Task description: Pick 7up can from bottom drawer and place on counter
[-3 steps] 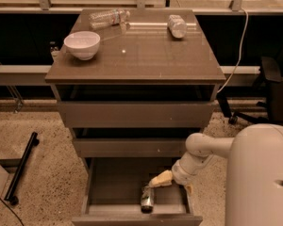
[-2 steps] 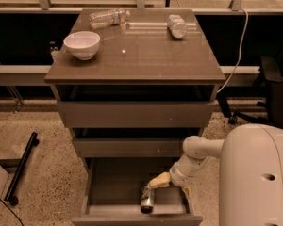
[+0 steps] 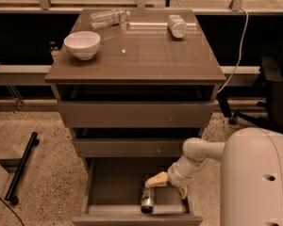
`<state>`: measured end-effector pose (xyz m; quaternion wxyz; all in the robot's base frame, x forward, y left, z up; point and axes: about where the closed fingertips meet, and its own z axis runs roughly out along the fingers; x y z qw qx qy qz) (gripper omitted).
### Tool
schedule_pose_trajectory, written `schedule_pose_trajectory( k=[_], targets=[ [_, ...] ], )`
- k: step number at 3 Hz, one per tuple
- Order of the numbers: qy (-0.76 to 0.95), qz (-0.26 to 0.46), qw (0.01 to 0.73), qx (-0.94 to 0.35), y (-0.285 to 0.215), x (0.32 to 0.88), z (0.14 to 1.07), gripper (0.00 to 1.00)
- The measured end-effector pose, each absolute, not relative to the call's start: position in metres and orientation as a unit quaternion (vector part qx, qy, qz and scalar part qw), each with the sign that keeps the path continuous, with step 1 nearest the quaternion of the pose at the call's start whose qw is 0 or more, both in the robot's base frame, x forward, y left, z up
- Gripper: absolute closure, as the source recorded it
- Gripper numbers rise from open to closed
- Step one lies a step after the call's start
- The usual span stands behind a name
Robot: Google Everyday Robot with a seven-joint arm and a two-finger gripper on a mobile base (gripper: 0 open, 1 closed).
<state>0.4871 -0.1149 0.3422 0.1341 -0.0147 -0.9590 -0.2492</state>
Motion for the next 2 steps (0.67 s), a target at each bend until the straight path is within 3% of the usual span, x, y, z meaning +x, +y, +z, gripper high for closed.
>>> schedule_pose_trajectory(
  k=[2],
  targets=[
    [-0.954, -0.285, 0.091, -0.027, -0.076, 0.513, 0.317, 0.0]
  ],
)
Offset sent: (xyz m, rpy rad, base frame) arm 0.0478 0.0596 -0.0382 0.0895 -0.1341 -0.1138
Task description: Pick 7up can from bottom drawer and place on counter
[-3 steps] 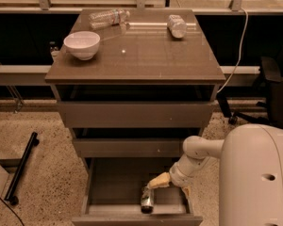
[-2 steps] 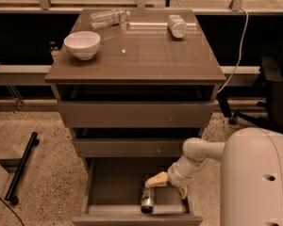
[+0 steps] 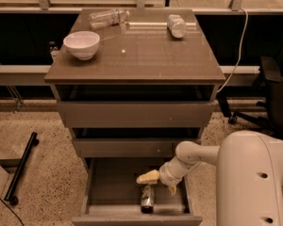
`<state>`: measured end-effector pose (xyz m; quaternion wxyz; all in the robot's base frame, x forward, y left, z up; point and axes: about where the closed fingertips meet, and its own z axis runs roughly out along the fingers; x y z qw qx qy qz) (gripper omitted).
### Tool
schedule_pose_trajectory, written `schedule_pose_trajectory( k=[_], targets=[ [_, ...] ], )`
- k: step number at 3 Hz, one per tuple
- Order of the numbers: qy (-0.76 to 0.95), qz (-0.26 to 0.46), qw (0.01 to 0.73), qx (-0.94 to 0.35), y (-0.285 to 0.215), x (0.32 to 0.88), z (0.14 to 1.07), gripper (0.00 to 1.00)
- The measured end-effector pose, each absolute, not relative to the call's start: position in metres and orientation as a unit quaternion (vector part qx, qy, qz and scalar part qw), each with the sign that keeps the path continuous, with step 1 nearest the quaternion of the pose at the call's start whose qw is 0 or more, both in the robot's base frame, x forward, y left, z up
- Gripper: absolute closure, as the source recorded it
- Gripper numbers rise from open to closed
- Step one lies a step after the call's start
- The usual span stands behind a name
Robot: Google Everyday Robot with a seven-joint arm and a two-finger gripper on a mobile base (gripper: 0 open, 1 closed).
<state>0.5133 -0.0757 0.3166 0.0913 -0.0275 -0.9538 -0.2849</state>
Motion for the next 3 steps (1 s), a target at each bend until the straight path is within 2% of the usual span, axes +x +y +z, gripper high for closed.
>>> schedule_pose_trajectory(
  k=[2, 3],
  targets=[
    [-0.95, -0.288, 0.071, -0.097, -0.049, 0.544, 0.27, 0.0],
    [-0.946, -0.288, 0.084, -0.121, -0.037, 0.552, 0.244, 0.0]
  ],
)
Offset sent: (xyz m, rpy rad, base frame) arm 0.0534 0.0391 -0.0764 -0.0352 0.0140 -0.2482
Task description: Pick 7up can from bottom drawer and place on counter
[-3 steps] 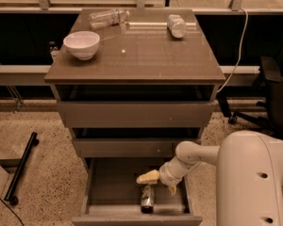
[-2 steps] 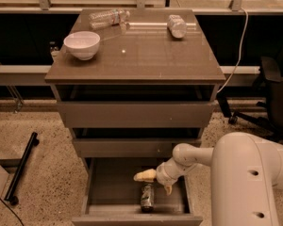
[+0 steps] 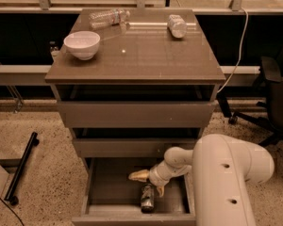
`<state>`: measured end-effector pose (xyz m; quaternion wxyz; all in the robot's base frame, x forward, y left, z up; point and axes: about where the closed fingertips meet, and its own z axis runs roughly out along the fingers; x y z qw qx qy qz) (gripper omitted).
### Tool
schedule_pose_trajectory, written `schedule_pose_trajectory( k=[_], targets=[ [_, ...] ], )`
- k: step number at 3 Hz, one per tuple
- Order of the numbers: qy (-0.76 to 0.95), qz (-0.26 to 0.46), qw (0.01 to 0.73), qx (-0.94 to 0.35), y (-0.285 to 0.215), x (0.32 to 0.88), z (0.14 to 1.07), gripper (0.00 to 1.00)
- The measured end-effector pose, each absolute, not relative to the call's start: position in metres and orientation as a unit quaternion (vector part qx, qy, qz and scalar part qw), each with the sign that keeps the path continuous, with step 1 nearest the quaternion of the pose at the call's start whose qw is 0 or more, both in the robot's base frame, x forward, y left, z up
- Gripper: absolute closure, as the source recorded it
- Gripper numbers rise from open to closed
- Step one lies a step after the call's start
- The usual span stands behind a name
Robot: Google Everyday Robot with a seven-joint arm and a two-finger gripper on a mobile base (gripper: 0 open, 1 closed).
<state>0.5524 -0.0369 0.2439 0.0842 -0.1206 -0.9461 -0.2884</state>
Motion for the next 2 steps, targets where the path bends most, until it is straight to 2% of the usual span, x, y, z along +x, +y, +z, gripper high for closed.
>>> schedule_pose_trajectory(
  k=[2],
  targets=[
    [-0.941, -0.274, 0.124, -0.157, -0.028, 0.559, 0.195, 0.0]
  ],
)
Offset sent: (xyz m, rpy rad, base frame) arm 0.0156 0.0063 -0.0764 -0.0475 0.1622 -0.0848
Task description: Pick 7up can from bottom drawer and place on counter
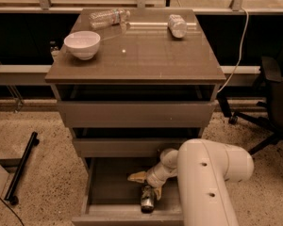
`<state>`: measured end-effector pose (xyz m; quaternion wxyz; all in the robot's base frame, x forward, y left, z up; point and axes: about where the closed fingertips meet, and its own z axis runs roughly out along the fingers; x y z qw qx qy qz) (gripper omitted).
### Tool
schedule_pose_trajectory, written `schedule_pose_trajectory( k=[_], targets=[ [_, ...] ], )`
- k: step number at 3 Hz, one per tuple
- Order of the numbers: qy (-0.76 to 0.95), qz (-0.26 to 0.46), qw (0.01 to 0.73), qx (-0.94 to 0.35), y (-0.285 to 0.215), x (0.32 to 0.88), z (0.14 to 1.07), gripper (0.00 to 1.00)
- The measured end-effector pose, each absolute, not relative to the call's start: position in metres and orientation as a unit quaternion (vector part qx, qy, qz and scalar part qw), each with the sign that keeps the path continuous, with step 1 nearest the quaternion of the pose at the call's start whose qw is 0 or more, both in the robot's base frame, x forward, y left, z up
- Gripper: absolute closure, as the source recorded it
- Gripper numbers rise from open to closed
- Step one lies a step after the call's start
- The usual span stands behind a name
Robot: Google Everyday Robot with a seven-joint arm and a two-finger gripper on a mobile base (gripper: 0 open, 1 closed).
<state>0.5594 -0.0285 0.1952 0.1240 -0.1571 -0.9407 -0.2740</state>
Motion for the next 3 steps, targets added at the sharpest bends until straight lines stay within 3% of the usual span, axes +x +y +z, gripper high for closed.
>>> schedule_pose_trajectory(
  k=[1, 3],
  targets=[
    [-0.937, -0.253, 0.155, -0.184, -0.032, 0.56, 0.166, 0.01],
    [-0.934, -0.228, 0.179, -0.207, -0.042, 0.558, 0.147, 0.46]
  ],
)
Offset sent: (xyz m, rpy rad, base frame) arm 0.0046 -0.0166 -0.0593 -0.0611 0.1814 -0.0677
